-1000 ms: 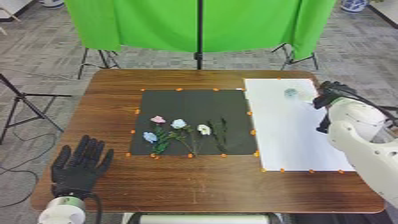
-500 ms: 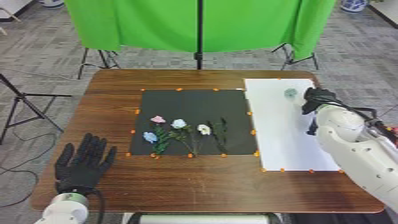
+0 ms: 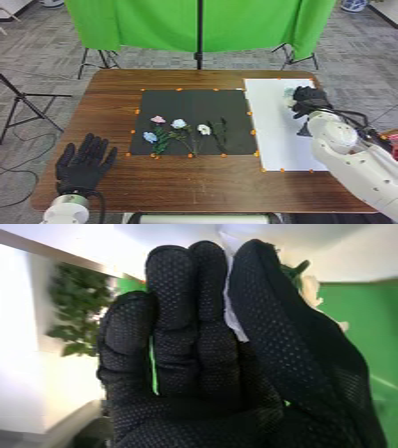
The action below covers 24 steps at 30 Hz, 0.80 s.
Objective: Arrange flowers
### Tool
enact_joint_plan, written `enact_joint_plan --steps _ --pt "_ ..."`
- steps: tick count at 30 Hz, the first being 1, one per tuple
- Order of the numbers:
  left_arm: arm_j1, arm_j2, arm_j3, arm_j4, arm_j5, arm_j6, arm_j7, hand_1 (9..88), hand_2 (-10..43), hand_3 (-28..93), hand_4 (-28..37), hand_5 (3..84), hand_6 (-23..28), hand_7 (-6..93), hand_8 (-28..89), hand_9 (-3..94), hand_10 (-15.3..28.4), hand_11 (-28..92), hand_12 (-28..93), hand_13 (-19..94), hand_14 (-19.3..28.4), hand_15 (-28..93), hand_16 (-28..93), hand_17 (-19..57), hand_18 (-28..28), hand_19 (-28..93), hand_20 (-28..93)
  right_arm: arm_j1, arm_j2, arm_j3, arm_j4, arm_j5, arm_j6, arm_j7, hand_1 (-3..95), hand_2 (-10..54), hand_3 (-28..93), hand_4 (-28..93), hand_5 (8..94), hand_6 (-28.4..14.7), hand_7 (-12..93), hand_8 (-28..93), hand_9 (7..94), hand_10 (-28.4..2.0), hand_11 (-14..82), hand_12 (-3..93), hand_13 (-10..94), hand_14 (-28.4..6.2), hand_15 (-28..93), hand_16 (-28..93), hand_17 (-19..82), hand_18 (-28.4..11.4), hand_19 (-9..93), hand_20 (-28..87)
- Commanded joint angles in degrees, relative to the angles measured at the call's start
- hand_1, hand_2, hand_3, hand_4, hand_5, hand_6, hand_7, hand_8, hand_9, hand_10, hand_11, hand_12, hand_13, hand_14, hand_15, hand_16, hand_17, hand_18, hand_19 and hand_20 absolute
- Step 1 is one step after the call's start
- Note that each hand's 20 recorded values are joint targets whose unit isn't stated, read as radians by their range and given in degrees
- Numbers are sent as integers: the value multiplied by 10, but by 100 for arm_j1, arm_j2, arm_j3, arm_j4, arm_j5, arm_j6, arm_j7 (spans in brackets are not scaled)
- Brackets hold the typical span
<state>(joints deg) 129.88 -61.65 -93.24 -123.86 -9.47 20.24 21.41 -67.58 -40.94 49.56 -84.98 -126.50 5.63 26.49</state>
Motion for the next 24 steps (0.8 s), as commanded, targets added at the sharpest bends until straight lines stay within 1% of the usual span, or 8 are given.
enact_joint_plan --steps 1,3,6,9,10,13,16,24 --pt "115 34 36 57 35 14 -50 274 186 733 -283 458 65 233 -121 424 143 355 126 332 143 494 -89 -46 141 408 167 739 -122 -460 -1116 -295 -174 -571 577 -74 648 -283 707 3 348 21 816 -97 157 443 683 -69 456 390 344 -203 786 419" --pt "-23 155 85 94 6 69 -107 274 186 733 -283 458 65 232 -121 424 144 354 126 332 143 493 -89 -46 141 409 167 852 -219 -657 -1248 -281 -327 -623 568 -69 644 -283 706 1 341 19 807 -101 172 430 679 -77 467 374 342 -205 789 418" --pt "-291 271 188 170 79 13 -165 273 186 734 -283 458 65 232 -121 425 145 354 126 332 144 493 -89 -46 141 408 167 1031 -413 -992 -1243 -406 -511 -832 564 -68 645 -283 705 -2 329 19 798 -103 184 414 676 -81 473 364 340 -207 792 417" --pt "-518 322 309 219 308 8 -203 273 186 733 -283 458 65 232 -120 425 145 354 125 331 144 494 -89 -47 141 408 167 1161 -664 -1326 -1098 -515 -580 -932 563 -70 649 -283 705 -2 322 20 798 -102 185 410 675 -82 475 360 340 -208 793 416" --pt "-581 327 339 236 340 8 -248 273 186 733 -283 458 66 231 -120 424 146 353 125 331 144 493 -88 -46 141 408 167 1180 -733 -1419 -1058 -550 -627 -943 564 -71 650 -283 705 -2 321 21 798 -102 184 411 674 -81 475 361 340 -208 793 416" --pt "-686 326 419 270 335 -39 -315 273 186 732 -283 459 65 230 -120 424 146 353 126 331 145 492 -88 -46 141 407 167 1279 -895 -1755 -817 -984 -545 -1182 569 -73 652 -282 705 -3 317 24 799 -101 173 420 671 -80 472 367 339 -209 795 414" --pt "-739 297 462 277 361 -57 -399 276 187 737 -283 458 66 229 -120 423 146 352 126 331 144 492 -88 -47 141 407 167 1321 -955 -1983 -703 -1069 -472 -1123 583 -83 660 -282 695 -6 310 22 800 -100 127 435 657 -72 448 387 334 -207 794 408" --pt "-732 294 445 257 312 -39 -352 277 188 736 -283 454 65 228 -118 421 147 348 128 330 145 490 -87 -47 141 406 167 1256 -1004 -2015 -588 -1359 -575 -1062 587 -92 674 -282 686 -6 288 4 792 -102 97 410 641 -69 426 402 330 -207 793 404"
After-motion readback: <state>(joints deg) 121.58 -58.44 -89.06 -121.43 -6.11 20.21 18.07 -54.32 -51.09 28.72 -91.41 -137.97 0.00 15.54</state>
